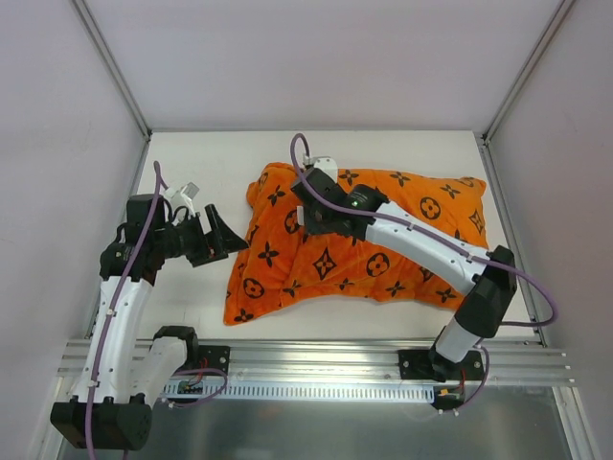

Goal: Remove the pillowcase from the pillow

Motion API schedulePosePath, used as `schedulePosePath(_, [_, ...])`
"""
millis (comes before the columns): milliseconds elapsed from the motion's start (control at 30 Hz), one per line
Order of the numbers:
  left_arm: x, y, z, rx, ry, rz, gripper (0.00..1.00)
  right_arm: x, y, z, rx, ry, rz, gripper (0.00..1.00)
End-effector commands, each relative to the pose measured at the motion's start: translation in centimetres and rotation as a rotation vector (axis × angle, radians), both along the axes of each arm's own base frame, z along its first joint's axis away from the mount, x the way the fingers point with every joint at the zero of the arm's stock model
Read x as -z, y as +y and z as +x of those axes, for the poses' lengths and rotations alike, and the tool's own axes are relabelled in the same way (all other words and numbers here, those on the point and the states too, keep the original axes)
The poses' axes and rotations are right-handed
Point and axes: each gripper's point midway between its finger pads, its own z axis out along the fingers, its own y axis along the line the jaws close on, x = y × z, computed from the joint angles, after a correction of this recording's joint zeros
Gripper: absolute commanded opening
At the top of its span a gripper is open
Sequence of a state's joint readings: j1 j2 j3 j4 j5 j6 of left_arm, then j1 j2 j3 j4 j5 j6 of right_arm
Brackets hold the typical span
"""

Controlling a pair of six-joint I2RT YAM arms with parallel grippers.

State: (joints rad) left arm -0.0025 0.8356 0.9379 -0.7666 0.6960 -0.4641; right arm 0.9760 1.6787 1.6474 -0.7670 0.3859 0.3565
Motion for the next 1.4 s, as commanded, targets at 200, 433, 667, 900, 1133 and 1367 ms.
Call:
schedulePosePath(200, [-0.3, -2.3, 0.8, 0.064, -0.009, 0.038, 0.70, -3.5, -4.6, -1.8, 0.101, -0.112, 0.140, 0.01])
schedulePosePath(433, [-1.8, -5.7, 2.8, 0.114, -0.012, 0.081, 0.71, -2.0, -8.2, -3.4, 0.194, -0.122, 0.165, 0.01])
schedulePosePath(667, [-1.3, -9.0, 4.2, 0.094, 0.001, 0.189, 0.76, -2.0, -10.5, -4.6, 0.263, -0.158, 0.286, 0.01])
schedulePosePath(900, [-0.2, -14.5, 4.9, 0.072, -0.013, 0.315, 0.78, -1.3, -9.6, -5.2, 0.256, -0.121, 0.313, 0.01])
schedulePosePath(1133, [3.9, -13.9, 6.3, -0.047, -0.004, 0.506, 0.69, -1.5, -10.4, -5.3, 0.269, -0.139, 0.311, 0.01])
schedulePosePath(1367, [4.7, -12.4, 5.8, -0.021, 0.028, 0.558, 0.00, -1.7, -13.1, -4.8, 0.331, -0.172, 0.263, 0.01])
